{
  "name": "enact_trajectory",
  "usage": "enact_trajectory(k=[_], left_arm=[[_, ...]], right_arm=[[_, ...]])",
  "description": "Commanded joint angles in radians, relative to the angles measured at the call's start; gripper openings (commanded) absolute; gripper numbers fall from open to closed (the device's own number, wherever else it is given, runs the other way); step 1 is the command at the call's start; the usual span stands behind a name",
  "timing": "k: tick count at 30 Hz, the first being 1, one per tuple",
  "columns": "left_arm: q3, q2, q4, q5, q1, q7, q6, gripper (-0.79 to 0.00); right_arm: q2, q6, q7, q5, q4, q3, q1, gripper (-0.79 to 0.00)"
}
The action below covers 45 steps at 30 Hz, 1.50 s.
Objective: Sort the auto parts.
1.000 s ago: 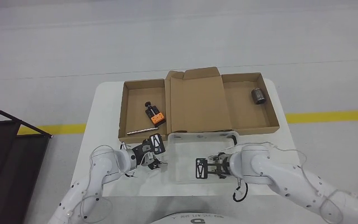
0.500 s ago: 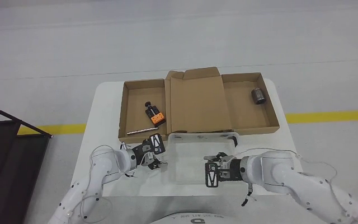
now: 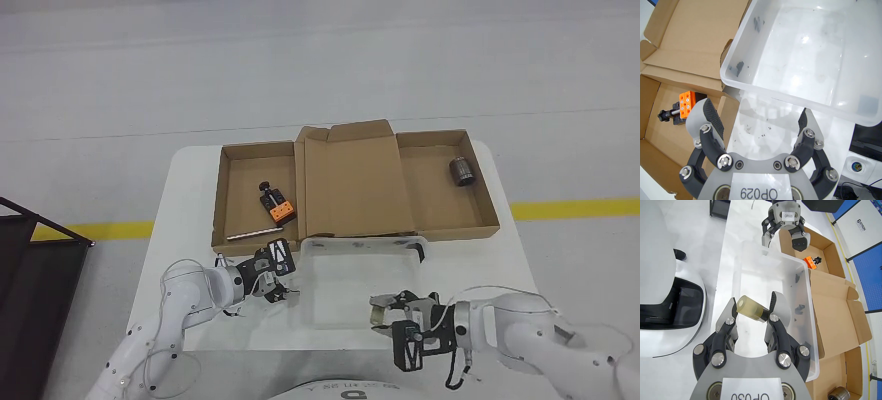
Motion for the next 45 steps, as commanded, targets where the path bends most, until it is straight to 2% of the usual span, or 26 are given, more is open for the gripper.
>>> enact_trajectory(k=[1, 12, 14, 18, 24, 29, 32, 38, 45], left_arm=[[0.0, 0.0, 0.0, 0.0, 0.0, 0.0, 0.0, 0.0], [0.0, 0.0, 0.0, 0.0, 0.0, 0.0, 0.0, 0.0], [0.0, 0.0, 0.0, 0.0, 0.0, 0.0, 0.0, 0.0], [0.0, 0.0, 0.0, 0.0, 0.0, 0.0, 0.0, 0.0], [0.0, 0.0, 0.0, 0.0, 0.0, 0.0, 0.0, 0.0], [0.0, 0.0, 0.0, 0.0, 0.0, 0.0, 0.0, 0.0], [0.0, 0.0, 0.0, 0.0, 0.0, 0.0, 0.0, 0.0], [0.0, 0.0, 0.0, 0.0, 0.0, 0.0, 0.0, 0.0], [0.0, 0.0, 0.0, 0.0, 0.0, 0.0, 0.0, 0.0]], right_arm=[[0.0, 0.0, 0.003, 0.0, 0.0, 0.0, 0.0, -0.785], [-0.004, 0.005, -0.015, 0.024, 0.019, 0.001, 0.012, -0.785], [-0.012, 0.019, -0.055, 0.082, 0.064, 0.02, 0.051, -0.785], [-0.023, -0.032, -0.138, 0.193, 0.157, 0.059, 0.143, -0.785], [-0.036, -0.085, -0.164, 0.348, 0.29, 0.111, 0.242, -0.785], [-0.057, -0.206, -0.148, 0.541, 0.488, 0.09, 0.358, -0.785], [-0.085, -0.249, -0.114, 0.631, 0.62, 0.019, 0.457, -0.785], [-0.177, -0.292, -0.028, 0.79, 0.895, -0.184, 0.662, -0.785], [-0.287, -0.342, 0.034, 0.991, 1.202, -0.344, 0.83, -0.785]])
